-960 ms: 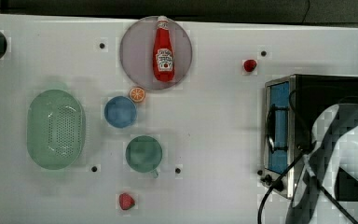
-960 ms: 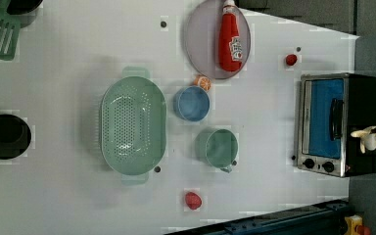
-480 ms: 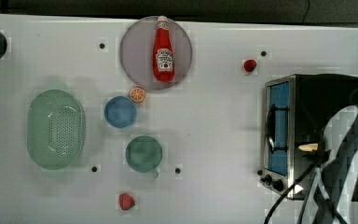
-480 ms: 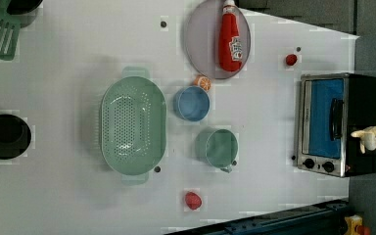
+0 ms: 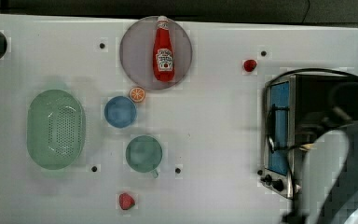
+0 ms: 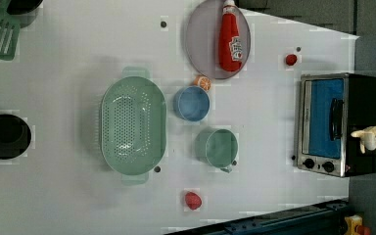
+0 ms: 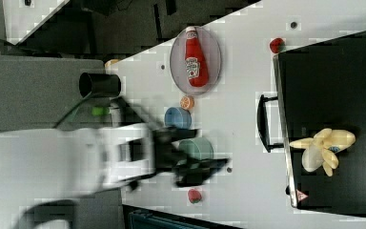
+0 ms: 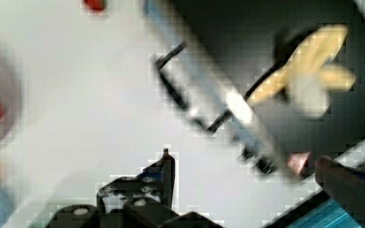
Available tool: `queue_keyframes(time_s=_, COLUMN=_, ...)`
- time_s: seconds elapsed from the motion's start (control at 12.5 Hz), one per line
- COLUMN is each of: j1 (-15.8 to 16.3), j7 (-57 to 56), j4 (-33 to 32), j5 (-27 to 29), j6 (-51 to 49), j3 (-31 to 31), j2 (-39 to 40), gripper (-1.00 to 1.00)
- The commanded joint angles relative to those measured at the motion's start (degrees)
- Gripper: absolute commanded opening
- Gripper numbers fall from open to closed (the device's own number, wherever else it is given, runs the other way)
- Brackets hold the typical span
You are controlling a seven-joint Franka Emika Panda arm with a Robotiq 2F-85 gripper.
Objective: Pick banana from table and place on oven.
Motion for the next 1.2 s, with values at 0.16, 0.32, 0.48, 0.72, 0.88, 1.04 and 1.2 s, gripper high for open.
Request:
queue_keyframes(time_s=0.16, j1=5.9, j7=31.3, j4=1.3, j5=-1.0, j6=-4.5, j3=14.0, j2=-3.3, gripper=1.0)
queue_keyframes(time_s=0.32, j1=5.9, j7=42.0, j4=1.3, j5=-1.0, j6=-3.8, j3=20.0, j2=-3.5, gripper=1.0)
queue_keyframes(time_s=0.48, j1=5.9, j7=48.5, j4=1.3, j5=-0.9, j6=-2.8, j3=22.6, j2=-3.9, gripper=1.0)
queue_keyframes(time_s=0.72, j1=5.9, j7=49.4, j4=1.3, j5=-0.9, j6=-2.1, j3=22.9, j2=-4.8, gripper=1.0)
queue_keyframes(time_s=0.88, j1=5.8, j7=49.2, j4=1.3, j5=-0.9, j6=-2.1, j3=22.8, j2=-4.8, gripper=1.0)
queue_keyframes(time_s=1.04, j1=5.8, j7=49.2, j4=1.3, j5=-0.9, j6=-2.1, j3=22.8, j2=-4.6, gripper=1.0)
queue_keyframes(time_s=1.2, j1=5.8, j7=49.2, j4=1.3, j5=-0.9, j6=-2.1, j3=22.9, j2=-4.6, gripper=1.0)
